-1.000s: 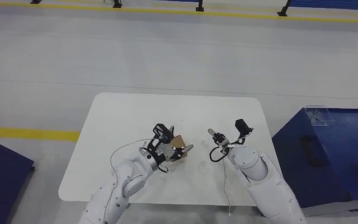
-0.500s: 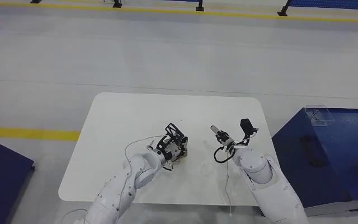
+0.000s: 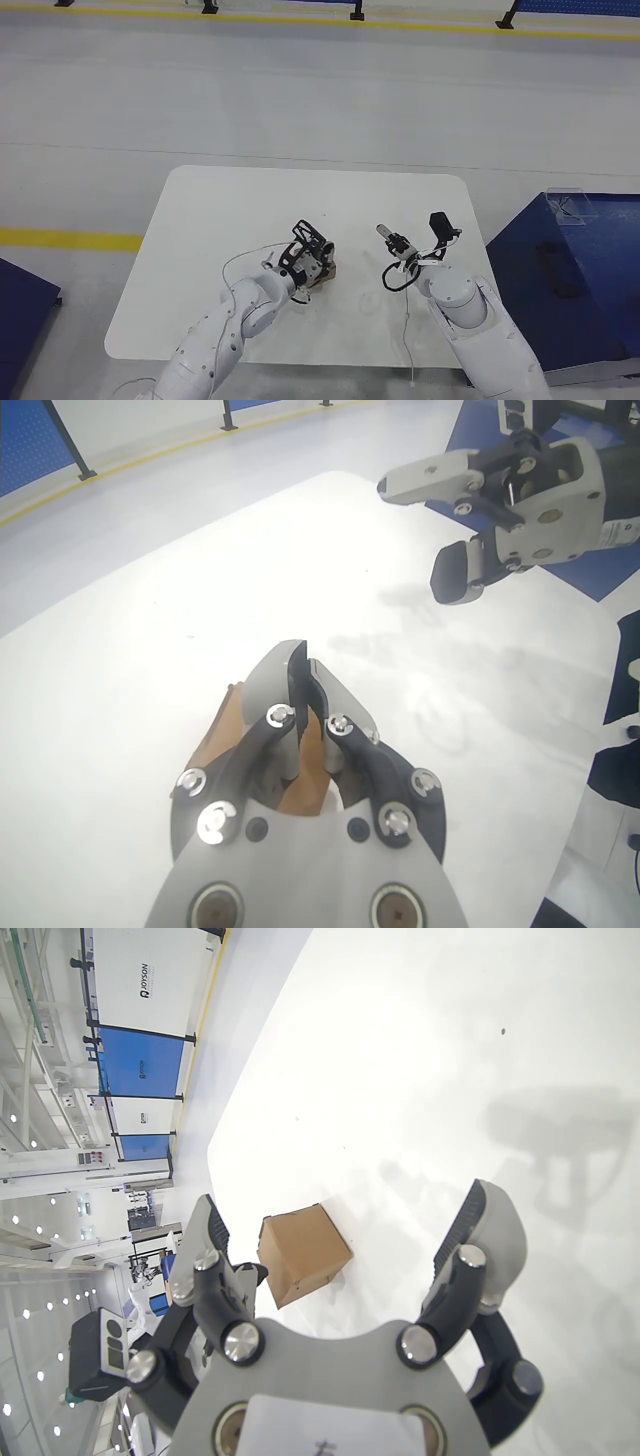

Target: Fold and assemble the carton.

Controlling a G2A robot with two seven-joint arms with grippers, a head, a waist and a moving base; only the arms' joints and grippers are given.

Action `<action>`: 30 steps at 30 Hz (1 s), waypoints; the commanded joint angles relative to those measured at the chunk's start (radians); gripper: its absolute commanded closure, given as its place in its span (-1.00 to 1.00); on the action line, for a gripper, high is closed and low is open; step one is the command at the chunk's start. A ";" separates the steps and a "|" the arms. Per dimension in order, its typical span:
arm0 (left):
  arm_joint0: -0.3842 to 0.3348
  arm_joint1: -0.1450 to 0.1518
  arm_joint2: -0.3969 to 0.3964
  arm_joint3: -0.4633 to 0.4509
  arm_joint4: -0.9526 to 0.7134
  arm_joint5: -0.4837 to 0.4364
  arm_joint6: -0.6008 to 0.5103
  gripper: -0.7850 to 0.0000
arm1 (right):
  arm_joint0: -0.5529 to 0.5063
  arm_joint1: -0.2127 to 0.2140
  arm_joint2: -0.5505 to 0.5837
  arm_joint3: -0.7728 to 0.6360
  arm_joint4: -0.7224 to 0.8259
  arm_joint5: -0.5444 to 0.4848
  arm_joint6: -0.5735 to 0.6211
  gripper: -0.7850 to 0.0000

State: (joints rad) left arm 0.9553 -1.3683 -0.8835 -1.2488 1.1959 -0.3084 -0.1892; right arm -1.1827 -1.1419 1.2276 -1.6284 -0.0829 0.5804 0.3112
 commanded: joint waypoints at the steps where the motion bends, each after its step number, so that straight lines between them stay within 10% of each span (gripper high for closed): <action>1: -0.008 -0.004 0.006 0.019 -0.001 0.008 -0.030 1.00 | 0.000 0.000 0.000 0.000 0.000 0.000 0.000 -1.00; 30: 0.023 -0.021 -0.004 0.016 0.007 0.055 0.010 1.00 | 0.000 0.000 0.000 0.000 0.000 0.000 0.000 -1.00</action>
State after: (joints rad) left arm 0.9822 -1.3869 -0.8898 -1.2359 1.2095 -0.2564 -0.1840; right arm -1.1827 -1.1419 1.2276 -1.6284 -0.0829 0.5804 0.3112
